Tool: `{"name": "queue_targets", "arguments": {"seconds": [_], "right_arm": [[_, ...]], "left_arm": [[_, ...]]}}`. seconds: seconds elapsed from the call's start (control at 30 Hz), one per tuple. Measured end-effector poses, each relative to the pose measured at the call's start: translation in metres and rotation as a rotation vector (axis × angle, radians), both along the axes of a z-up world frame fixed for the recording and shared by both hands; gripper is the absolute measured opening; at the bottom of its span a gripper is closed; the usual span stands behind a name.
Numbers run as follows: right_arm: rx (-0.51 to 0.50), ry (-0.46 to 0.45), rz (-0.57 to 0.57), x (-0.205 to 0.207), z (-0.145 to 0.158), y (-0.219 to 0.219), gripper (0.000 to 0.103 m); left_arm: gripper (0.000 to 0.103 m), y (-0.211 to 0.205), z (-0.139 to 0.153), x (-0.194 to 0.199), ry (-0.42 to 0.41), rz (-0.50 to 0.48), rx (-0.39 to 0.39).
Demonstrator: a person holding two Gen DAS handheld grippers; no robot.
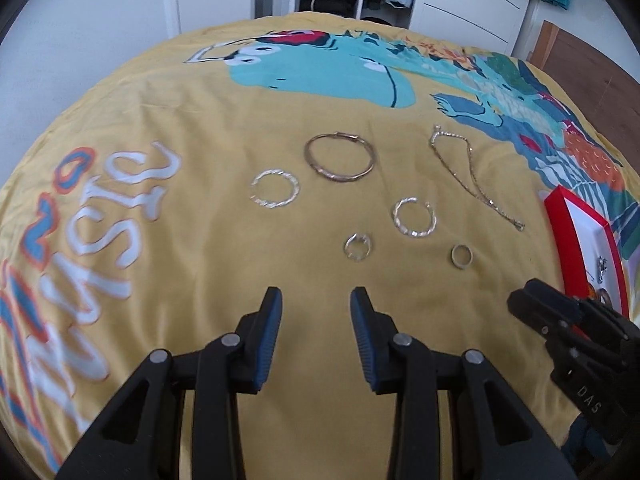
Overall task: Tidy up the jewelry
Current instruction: 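Grasp the small silver ring with the left tool, then carry the silver ring into the red box and release it inside the amber bangle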
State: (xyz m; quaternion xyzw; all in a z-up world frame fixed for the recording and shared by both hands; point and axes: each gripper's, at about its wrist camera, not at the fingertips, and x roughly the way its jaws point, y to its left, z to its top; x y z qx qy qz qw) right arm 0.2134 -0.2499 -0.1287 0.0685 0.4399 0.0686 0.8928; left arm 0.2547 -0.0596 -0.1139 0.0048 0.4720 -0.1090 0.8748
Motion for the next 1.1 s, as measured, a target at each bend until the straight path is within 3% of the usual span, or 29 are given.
{"name": "queue_targets", "arguments": {"seconds": [0.13, 0.4, 0.8, 1.1], "right_arm": [[0.006, -0.003, 0.037, 0.02, -0.014, 0.0, 0.029], [-0.002, 0.003, 0.09, 0.043, -0.038, 0.01, 0.029], [0.033, -0.01, 0.079, 0.056, -0.049, 0.009, 0.029], [0.039, -0.025, 0.055, 0.058, -0.056, 0.008, 0.021]], "left_arm": [[0.034, -0.013, -0.014, 0.02, -0.004, -0.052, -0.04], [0.033, -0.029, -0.038, 0.039, -0.005, -0.102, -0.028], [0.03, -0.025, -0.046, 0.043, -0.025, -0.115, -0.08], [0.017, -0.025, -0.049, 0.041, -0.041, -0.111, -0.093]]}}
